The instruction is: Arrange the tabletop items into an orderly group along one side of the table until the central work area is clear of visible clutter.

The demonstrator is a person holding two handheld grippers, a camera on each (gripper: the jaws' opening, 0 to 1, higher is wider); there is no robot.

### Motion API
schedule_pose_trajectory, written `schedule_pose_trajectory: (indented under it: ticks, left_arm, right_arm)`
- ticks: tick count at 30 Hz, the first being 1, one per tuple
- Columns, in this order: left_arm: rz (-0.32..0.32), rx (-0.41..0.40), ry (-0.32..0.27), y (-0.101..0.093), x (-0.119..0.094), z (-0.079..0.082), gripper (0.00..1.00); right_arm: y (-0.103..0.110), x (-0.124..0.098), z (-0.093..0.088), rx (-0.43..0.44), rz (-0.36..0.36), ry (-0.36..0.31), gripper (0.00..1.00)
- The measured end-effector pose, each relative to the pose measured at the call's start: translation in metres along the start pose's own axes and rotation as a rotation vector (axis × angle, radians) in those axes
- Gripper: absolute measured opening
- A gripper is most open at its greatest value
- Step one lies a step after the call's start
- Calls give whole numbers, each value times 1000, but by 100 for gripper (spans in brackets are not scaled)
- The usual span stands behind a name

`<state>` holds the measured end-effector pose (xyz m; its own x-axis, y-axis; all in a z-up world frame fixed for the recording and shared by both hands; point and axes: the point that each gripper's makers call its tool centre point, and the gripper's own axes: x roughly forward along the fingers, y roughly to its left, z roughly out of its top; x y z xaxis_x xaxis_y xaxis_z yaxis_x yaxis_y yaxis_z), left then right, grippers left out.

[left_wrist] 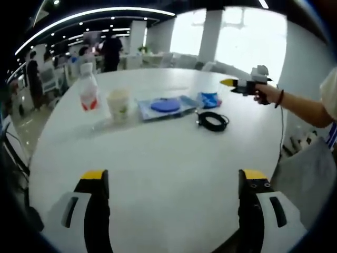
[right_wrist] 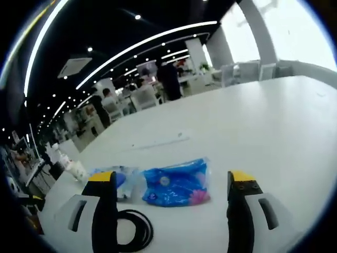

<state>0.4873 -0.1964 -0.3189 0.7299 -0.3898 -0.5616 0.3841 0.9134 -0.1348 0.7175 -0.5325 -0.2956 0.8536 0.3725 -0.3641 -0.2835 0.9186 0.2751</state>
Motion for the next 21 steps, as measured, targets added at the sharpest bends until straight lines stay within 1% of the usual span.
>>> schedule_pose_trajectory:
  ticks: [4,7,10,11,13,18,21]
  left_arm:
    - [1,12,-9,0,-2,3,100]
    - [4,6,-22,0,-4,5,100]
    - [4,-8,-28,0,-5,6,100]
    - [2,-13,-26,0,-5,5,100]
    - [-4,-22,-22,-2,-5,5,100]
    - [-6,-17,-29,-3,-5,7,100]
    - [-6,-21,-36,-3,-7,8,100]
  right_arm:
    - [8,-11,1,-31,9,-9,88]
    - [13,-18,1,-32,19,-4,90]
    - [20,-28,2,-25,32,-12,92]
    - [22,-31,3,-17,33,-14,93]
    - [29,-36,5,-6,48,-27,99]
    - [44,-49,5,-8,75,-29,99]
    - [56,-61,5,-10,98,-33,99]
